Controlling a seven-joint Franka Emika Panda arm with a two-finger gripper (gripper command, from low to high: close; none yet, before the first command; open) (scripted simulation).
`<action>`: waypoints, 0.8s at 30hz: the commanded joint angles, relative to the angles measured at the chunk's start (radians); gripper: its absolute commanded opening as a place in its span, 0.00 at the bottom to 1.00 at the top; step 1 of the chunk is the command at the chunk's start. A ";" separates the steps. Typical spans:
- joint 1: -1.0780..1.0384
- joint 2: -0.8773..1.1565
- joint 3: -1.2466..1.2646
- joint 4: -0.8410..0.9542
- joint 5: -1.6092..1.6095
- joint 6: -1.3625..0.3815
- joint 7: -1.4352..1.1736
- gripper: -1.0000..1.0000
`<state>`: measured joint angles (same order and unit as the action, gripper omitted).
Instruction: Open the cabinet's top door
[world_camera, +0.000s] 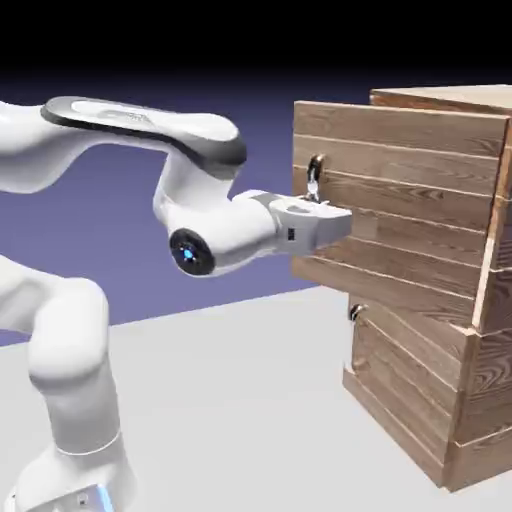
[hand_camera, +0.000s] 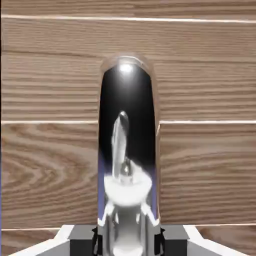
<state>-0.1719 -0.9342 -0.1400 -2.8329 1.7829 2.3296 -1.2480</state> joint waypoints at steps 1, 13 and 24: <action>-0.005 -0.006 -0.026 -0.003 -0.043 -0.028 0.014 0.00; -0.041 0.082 -0.409 0.104 -0.544 -0.494 0.097 0.00; 0.153 0.362 -0.792 0.430 -0.802 -0.971 0.037 0.00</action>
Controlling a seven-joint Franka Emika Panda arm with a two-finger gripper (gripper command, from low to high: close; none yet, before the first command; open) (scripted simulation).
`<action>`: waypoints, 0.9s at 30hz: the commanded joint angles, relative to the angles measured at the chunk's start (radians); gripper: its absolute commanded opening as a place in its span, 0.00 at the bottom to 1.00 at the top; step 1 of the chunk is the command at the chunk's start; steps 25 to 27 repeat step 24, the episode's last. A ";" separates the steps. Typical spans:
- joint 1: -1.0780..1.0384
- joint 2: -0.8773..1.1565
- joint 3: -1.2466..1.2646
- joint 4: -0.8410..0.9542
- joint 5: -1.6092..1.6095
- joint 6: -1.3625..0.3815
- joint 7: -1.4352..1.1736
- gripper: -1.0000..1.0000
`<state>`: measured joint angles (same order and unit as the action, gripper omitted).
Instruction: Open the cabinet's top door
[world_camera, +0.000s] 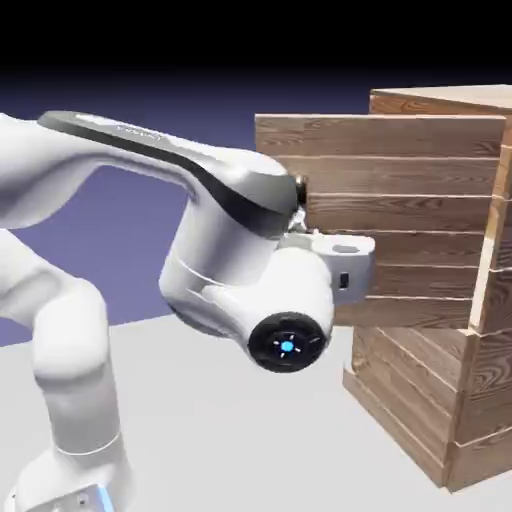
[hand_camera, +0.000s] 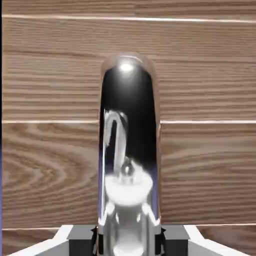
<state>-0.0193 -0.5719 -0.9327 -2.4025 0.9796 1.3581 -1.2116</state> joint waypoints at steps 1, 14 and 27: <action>0.028 0.028 -0.036 0.033 -0.011 -0.040 -0.009 0.00; 0.447 0.237 -0.503 0.326 -0.079 -0.362 -0.096 0.00; 0.809 0.079 -0.779 0.499 -0.199 -0.399 -0.017 0.00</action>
